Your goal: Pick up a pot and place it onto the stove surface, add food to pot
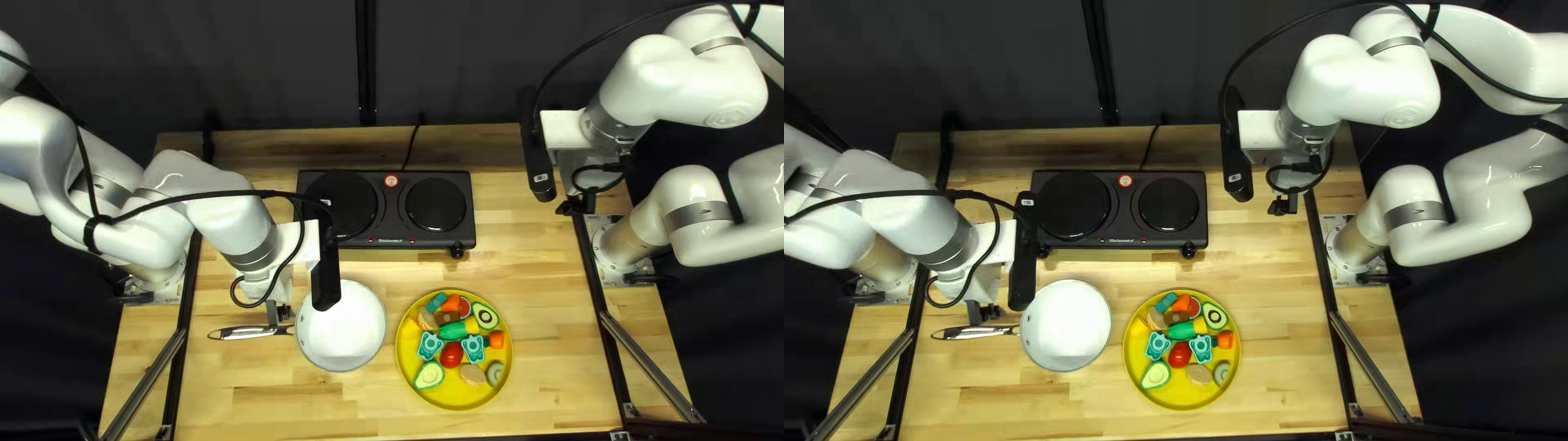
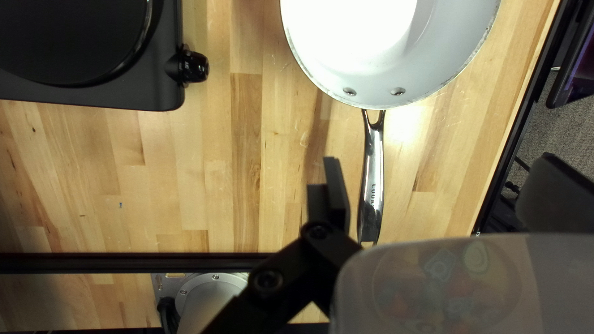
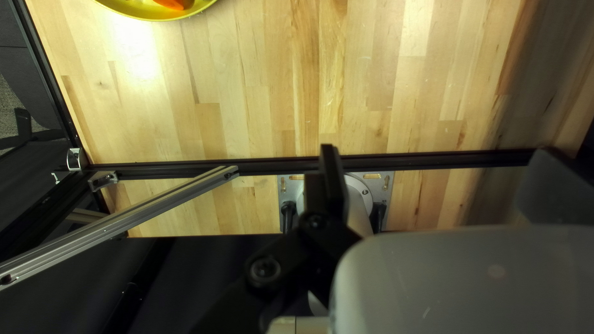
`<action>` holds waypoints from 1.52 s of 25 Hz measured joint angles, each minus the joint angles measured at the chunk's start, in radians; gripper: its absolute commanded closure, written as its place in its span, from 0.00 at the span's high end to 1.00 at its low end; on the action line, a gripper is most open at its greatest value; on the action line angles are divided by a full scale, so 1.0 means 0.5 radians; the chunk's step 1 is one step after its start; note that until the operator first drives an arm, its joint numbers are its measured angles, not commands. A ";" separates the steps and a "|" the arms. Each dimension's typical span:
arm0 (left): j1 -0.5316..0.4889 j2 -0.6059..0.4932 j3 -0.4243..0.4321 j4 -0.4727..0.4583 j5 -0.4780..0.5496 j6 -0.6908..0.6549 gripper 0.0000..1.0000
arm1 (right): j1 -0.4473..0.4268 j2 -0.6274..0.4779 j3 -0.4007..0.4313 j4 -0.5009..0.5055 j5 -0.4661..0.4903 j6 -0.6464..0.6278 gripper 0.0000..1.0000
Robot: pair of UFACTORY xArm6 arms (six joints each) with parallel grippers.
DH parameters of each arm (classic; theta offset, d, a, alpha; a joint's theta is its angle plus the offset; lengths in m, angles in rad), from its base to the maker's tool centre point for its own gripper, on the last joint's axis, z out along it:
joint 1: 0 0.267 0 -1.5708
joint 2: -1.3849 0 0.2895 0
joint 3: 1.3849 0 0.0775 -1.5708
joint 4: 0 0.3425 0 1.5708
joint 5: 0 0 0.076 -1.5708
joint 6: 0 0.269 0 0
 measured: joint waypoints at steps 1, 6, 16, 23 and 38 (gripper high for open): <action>-0.040 0.077 -0.043 0.013 0.001 -0.043 1.00 | 0.000 0.000 0.000 0.000 0.000 0.000 1.00; -0.216 0.455 -0.242 0.095 -0.058 -0.271 1.00 | 0.000 0.000 0.000 0.000 0.000 0.000 1.00; -0.380 0.891 -0.403 0.165 -0.454 -0.362 1.00 | 0.000 0.000 0.000 0.000 0.000 0.000 1.00; -0.429 1.143 -0.343 0.109 -0.716 -0.304 1.00 | 0.000 0.000 0.000 0.000 0.000 0.000 1.00; -0.397 1.096 -0.146 0.171 -0.840 -0.290 0.00 | 0.000 0.000 0.000 0.000 0.000 0.000 1.00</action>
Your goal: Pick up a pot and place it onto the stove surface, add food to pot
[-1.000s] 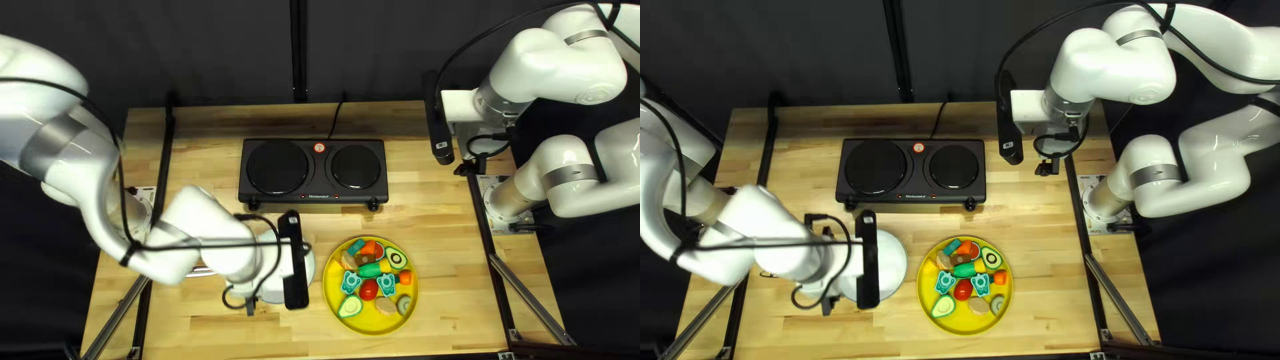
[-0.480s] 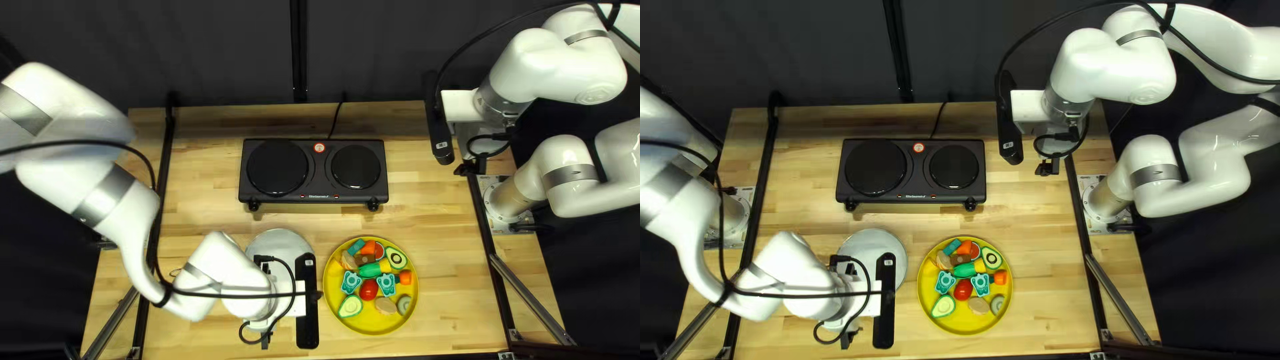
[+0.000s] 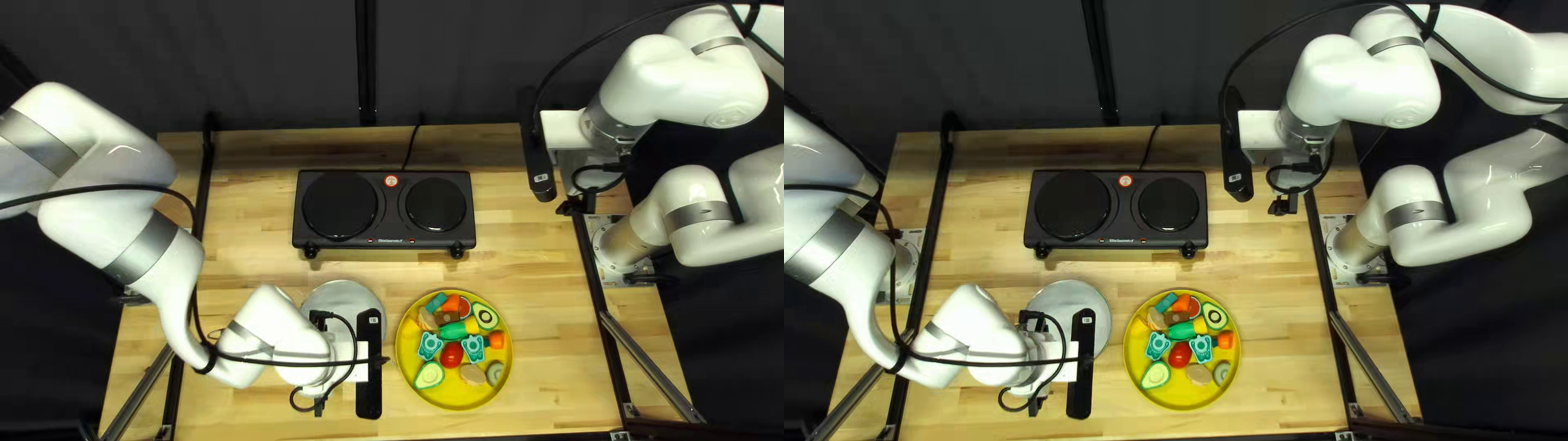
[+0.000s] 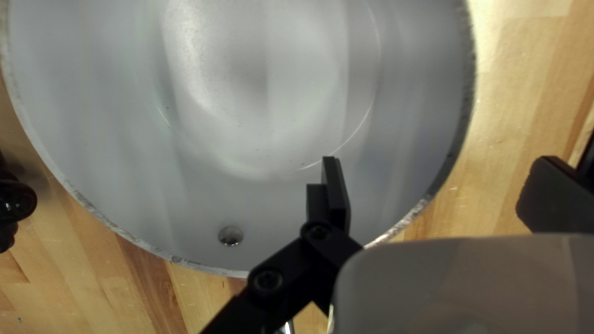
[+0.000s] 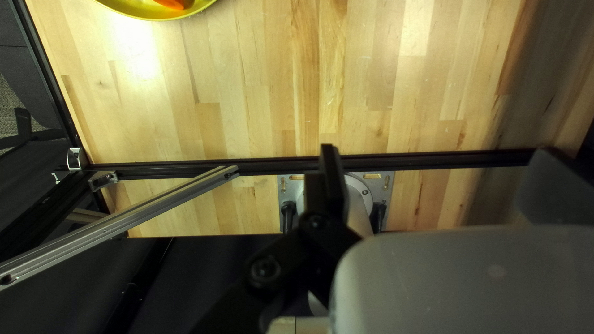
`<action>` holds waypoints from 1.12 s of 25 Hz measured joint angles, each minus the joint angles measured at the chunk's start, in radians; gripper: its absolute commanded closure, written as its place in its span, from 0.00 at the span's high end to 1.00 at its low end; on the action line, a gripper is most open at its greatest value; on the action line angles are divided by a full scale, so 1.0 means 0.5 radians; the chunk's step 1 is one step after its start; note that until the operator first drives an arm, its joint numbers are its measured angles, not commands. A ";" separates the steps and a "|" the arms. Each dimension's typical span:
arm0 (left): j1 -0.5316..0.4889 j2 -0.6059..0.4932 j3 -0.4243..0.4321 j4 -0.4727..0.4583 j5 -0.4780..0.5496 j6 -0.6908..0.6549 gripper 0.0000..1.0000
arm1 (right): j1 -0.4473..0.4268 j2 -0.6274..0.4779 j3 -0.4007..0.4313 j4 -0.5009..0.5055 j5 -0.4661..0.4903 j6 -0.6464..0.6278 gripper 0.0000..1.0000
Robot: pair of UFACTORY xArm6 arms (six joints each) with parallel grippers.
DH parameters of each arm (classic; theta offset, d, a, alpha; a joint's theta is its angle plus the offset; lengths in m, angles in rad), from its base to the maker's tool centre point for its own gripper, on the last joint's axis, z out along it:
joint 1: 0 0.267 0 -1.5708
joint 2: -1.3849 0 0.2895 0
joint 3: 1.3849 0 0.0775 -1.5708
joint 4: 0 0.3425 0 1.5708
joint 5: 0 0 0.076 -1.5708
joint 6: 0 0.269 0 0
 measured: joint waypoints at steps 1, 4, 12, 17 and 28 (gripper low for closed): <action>0.002 0.004 0.007 -0.007 -0.014 0.008 0.00 | 0.000 0.000 0.000 0.000 0.000 0.000 1.00; 0.002 0.005 0.010 -0.012 -0.022 0.012 0.00 | 0.000 0.000 0.000 0.000 0.000 0.000 1.00; 0.003 0.006 0.010 -0.012 -0.023 0.013 0.00 | 0.000 0.000 0.000 0.000 0.000 0.000 1.00; 0.002 -0.005 0.010 -0.012 -0.006 0.011 0.00 | 0.000 0.000 0.000 0.000 0.000 0.000 1.00; -0.042 -0.104 -0.385 0.066 0.648 0.008 0.00 | 0.000 0.000 0.000 0.000 0.000 0.000 1.00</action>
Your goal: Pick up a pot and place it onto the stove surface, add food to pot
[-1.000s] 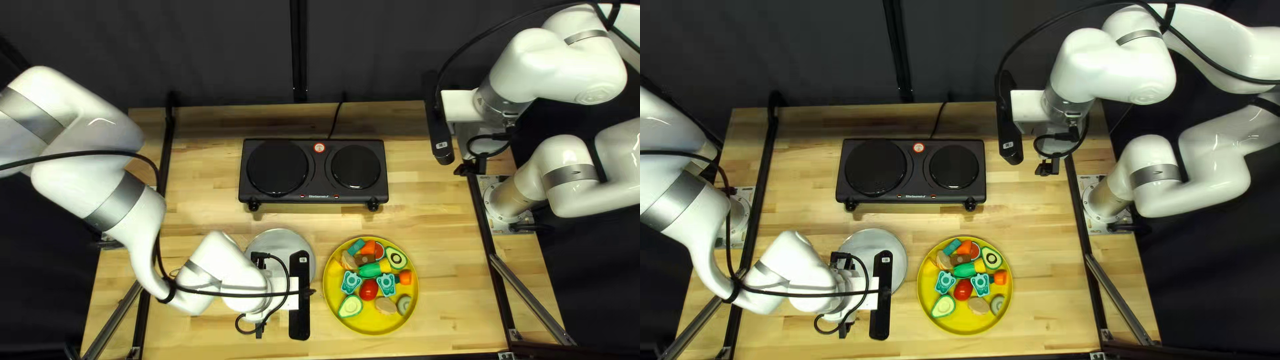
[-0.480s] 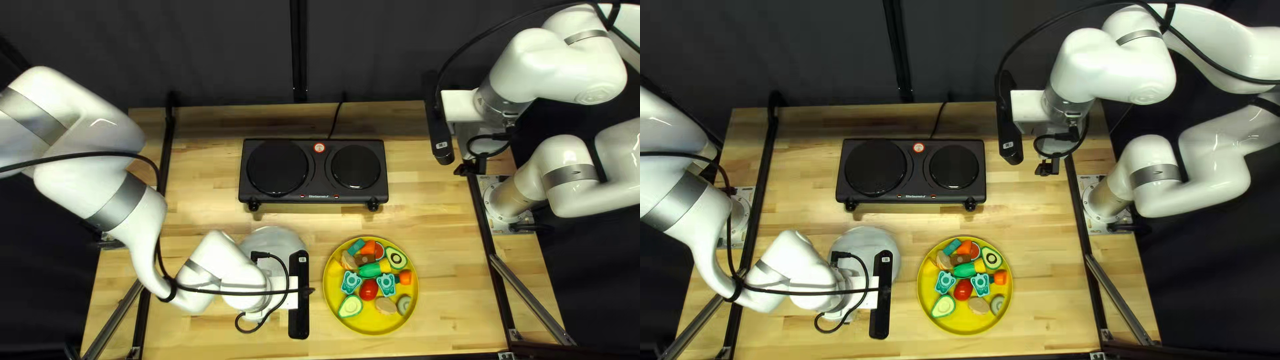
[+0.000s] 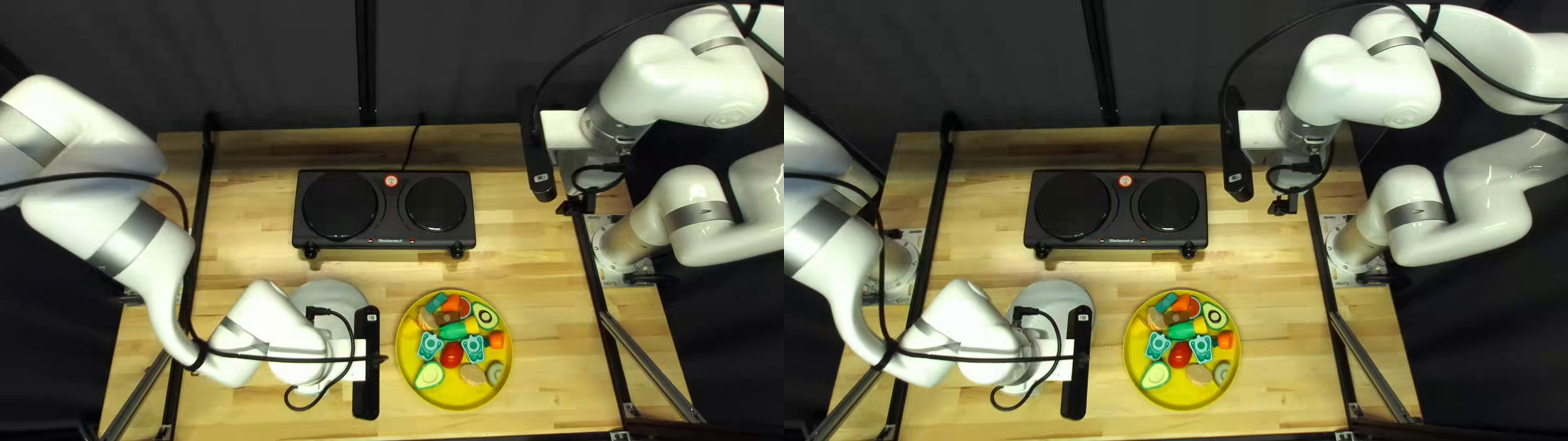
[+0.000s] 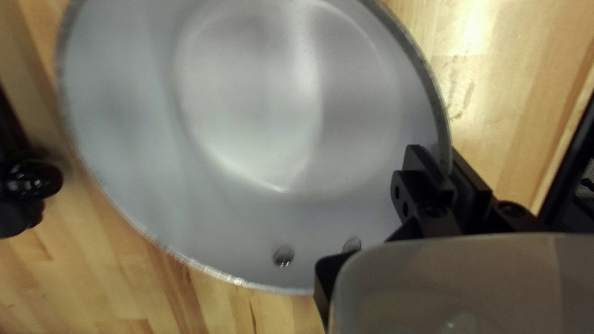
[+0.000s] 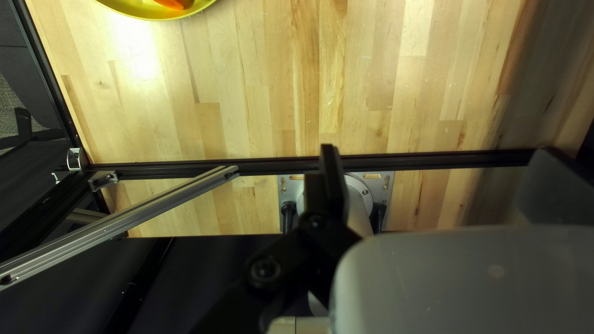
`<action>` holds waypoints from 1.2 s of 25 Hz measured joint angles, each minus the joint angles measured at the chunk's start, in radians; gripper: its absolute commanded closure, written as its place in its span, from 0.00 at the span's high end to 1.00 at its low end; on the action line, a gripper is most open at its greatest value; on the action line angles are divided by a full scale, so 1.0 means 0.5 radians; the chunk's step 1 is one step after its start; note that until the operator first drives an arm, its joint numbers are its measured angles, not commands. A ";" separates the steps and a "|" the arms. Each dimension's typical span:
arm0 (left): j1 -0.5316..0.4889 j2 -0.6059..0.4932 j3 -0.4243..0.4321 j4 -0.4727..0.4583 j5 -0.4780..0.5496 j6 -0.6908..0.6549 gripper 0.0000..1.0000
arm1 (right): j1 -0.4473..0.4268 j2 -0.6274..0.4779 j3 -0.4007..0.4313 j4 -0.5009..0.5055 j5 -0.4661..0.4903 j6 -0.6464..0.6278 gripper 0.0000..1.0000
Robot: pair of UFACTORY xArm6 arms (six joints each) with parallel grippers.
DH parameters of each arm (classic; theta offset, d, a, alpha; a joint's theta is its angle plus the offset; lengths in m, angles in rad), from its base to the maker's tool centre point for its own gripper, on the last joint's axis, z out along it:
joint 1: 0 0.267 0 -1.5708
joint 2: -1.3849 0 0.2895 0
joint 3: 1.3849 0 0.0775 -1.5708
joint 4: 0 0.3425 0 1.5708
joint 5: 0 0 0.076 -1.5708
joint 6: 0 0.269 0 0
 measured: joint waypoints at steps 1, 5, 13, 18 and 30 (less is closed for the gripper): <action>-0.001 0.002 -0.037 0.015 0.061 -0.005 0.00 | 0.000 0.000 0.000 0.000 0.000 0.000 1.00; 0.017 -0.012 -0.144 0.087 0.282 -0.016 0.00 | 0.000 0.000 0.000 0.000 0.000 0.000 1.00; 0.168 -0.219 -0.171 0.268 0.609 0.127 0.00 | 0.000 0.000 0.000 0.000 0.000 0.000 1.00; 0.307 -0.389 -0.027 0.362 0.647 0.275 0.00 | 0.000 0.000 0.000 0.000 0.000 0.000 1.00; 0.549 -0.444 0.128 0.475 0.570 0.437 0.00 | 0.000 0.000 0.000 0.000 0.000 0.000 1.00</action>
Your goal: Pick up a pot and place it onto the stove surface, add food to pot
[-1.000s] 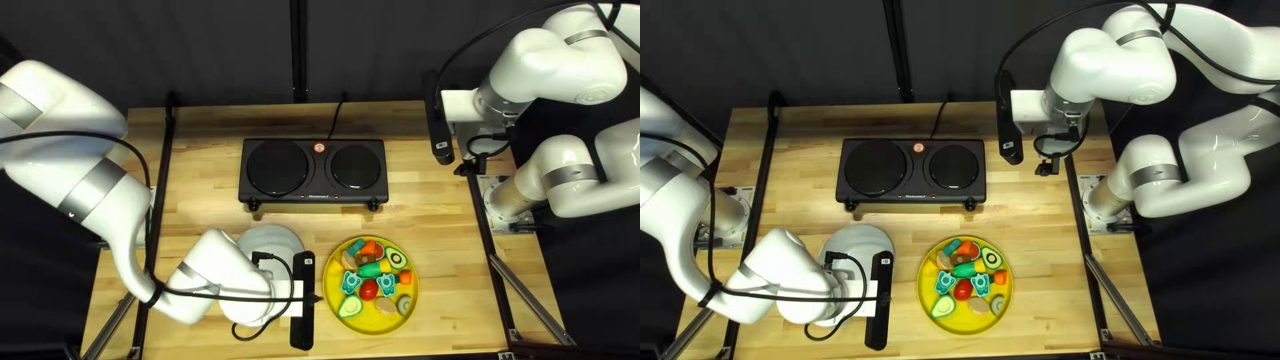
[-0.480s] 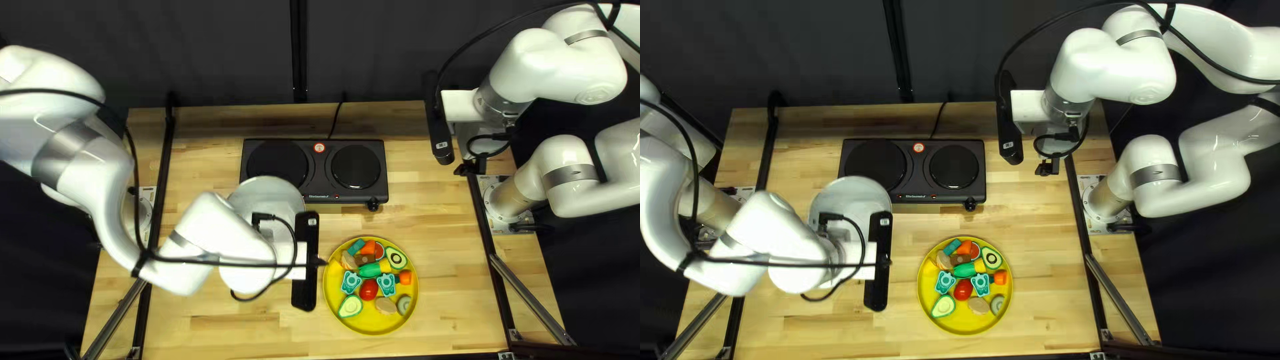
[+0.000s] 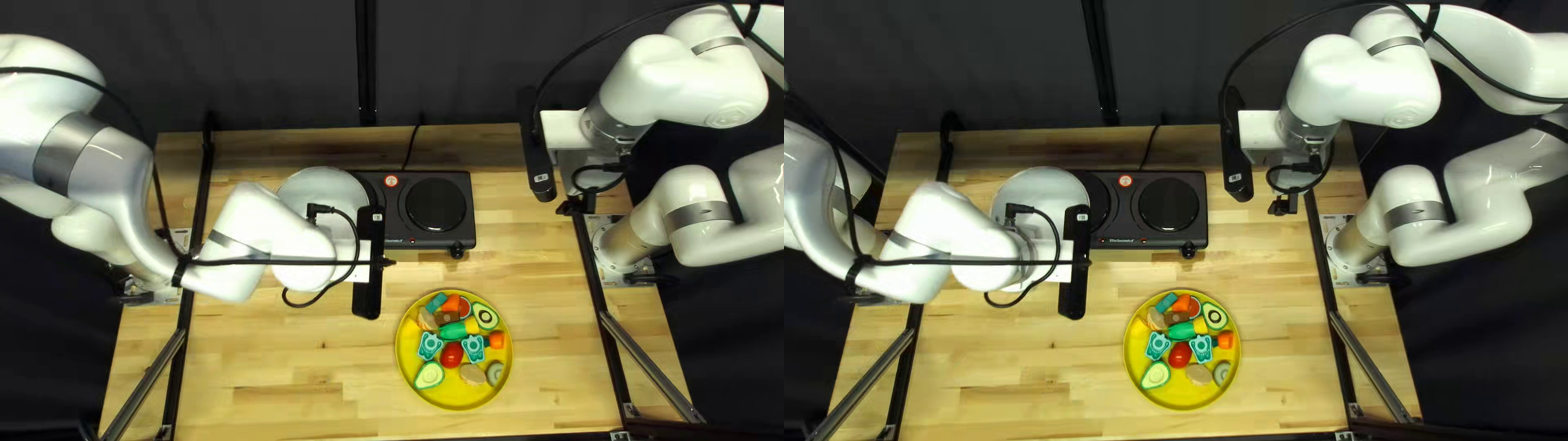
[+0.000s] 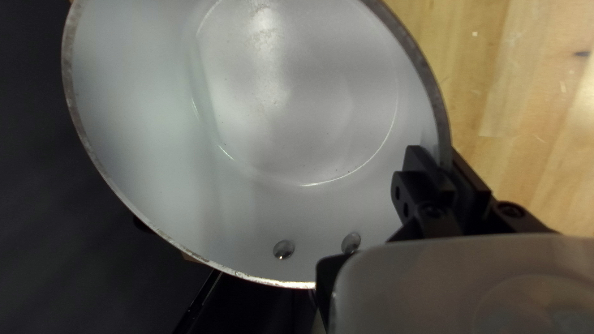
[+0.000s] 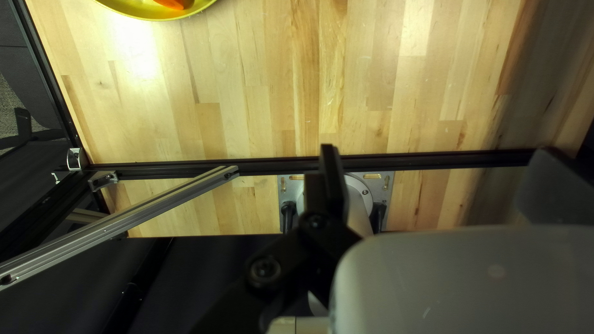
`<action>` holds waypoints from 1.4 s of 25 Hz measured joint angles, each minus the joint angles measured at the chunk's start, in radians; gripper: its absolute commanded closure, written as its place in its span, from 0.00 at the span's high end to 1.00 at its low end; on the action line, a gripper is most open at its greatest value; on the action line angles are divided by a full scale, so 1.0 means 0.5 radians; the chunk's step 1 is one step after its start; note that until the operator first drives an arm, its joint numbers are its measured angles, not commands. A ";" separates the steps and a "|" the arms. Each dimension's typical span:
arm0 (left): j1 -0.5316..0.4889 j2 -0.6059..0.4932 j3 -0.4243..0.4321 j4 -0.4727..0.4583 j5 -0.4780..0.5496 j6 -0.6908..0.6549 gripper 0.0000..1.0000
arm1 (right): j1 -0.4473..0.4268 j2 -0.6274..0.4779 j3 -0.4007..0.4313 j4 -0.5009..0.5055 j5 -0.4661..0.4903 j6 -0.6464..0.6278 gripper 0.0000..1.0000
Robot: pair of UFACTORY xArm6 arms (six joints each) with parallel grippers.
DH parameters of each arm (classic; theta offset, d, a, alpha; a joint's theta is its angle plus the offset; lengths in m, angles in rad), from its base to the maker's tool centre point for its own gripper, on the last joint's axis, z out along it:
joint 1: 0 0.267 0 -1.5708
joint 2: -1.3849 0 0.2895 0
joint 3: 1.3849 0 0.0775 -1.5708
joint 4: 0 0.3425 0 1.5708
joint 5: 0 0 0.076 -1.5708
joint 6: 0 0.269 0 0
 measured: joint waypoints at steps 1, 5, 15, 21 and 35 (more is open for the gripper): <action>0.013 0.005 -0.001 0.000 -0.006 0.011 0.00 | 0.000 0.000 0.000 0.000 0.000 0.000 1.00; 0.086 0.020 -0.004 -0.007 -0.042 0.073 0.00 | 0.000 0.000 0.000 0.000 0.000 0.000 1.00; 0.266 0.081 0.050 -0.011 -0.200 0.193 0.00 | 0.000 0.000 0.000 0.000 0.000 0.000 1.00; 0.292 0.110 0.070 -0.003 -0.233 0.187 0.00 | 0.000 0.000 0.000 0.000 0.000 0.000 1.00; 0.328 0.169 0.140 0.036 -0.389 0.190 0.00 | 0.000 0.000 0.000 0.000 0.000 0.000 1.00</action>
